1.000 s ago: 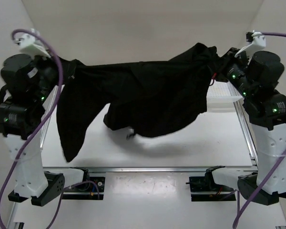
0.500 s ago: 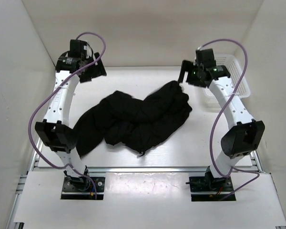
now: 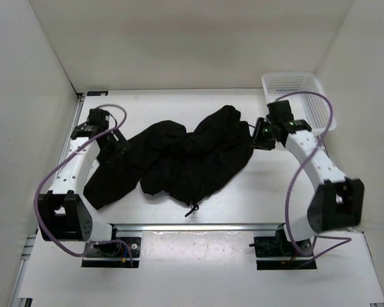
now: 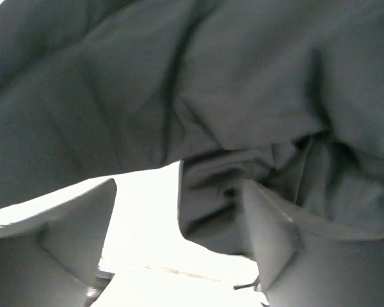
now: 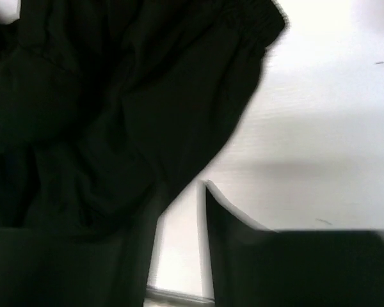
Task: Fold and stack the trousers
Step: Flatten the trousers out
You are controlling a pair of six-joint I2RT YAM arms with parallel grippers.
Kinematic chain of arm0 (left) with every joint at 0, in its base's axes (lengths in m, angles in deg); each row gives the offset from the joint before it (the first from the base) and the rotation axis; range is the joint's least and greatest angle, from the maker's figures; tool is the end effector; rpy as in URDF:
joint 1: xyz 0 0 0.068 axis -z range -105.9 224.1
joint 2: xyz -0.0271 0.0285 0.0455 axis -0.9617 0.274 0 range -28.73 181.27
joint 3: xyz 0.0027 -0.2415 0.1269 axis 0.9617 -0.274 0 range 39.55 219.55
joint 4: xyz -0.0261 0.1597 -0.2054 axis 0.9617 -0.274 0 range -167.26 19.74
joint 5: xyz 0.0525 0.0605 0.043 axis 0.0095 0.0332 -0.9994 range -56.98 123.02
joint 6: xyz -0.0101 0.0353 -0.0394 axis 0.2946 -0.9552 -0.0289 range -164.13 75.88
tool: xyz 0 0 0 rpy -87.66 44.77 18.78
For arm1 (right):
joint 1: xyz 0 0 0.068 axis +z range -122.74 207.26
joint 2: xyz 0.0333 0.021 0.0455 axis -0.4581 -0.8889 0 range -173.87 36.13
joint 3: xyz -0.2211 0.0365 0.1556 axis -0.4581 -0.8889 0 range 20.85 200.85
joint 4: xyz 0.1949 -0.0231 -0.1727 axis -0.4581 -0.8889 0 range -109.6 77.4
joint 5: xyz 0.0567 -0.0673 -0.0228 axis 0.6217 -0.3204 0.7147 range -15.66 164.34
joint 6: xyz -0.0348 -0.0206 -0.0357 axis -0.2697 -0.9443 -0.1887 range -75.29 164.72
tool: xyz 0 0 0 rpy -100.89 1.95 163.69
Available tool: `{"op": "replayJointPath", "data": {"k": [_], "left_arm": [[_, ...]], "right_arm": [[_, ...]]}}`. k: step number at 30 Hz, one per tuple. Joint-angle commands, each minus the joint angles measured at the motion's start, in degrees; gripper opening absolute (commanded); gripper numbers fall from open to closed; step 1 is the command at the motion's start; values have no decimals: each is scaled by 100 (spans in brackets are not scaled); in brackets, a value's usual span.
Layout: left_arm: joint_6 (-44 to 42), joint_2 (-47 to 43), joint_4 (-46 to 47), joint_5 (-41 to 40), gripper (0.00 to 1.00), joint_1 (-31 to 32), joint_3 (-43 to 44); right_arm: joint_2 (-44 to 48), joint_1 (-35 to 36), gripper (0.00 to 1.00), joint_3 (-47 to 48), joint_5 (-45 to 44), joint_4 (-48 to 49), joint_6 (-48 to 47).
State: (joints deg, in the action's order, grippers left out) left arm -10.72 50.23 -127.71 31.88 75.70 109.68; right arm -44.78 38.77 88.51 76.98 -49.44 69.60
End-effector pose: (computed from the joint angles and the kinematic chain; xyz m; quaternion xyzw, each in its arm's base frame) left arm 0.2647 -0.0066 0.2940 -0.2701 0.9406 -0.0525 0.1989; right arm 0.2943 0.0616 0.2924 0.1017 0.9342 0.1271 0.3174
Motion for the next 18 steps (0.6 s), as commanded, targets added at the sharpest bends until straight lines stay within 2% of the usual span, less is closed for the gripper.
{"op": "replayJointPath", "data": {"k": [1,2,4,5,8,10,12,13,16,18], "left_arm": [[561,-65,303,113,98,-387,-638],[562,135,444,237,100,-511,-754],[562,417,769,649,100,-844,-877],[562,741,892,747,100,-942,-878],[509,1347,1087,809,100,-1223,-659],[570,1595,1087,756,100,-1390,-431],[623,1771,1087,756,100,-1444,-316],[693,1833,1087,626,100,-1444,-168],[693,2246,1140,572,100,-1444,44],[693,2465,1140,572,92,-1444,167]], "right_arm": [[-974,9,45,1007,613,398,-150],[-1258,9,75,1326,676,266,-203],[-2067,9,86,2193,826,195,-203],[-2322,-43,96,2495,983,99,-151],[-3638,-43,97,3866,1037,-304,50],[-4107,-43,96,4812,889,-508,104],[-4731,-43,91,5360,809,-614,263],[-4924,-43,91,5911,809,-683,323],[-5803,-43,88,6784,739,-938,447],[-6375,-43,86,7462,799,-992,508]]}}
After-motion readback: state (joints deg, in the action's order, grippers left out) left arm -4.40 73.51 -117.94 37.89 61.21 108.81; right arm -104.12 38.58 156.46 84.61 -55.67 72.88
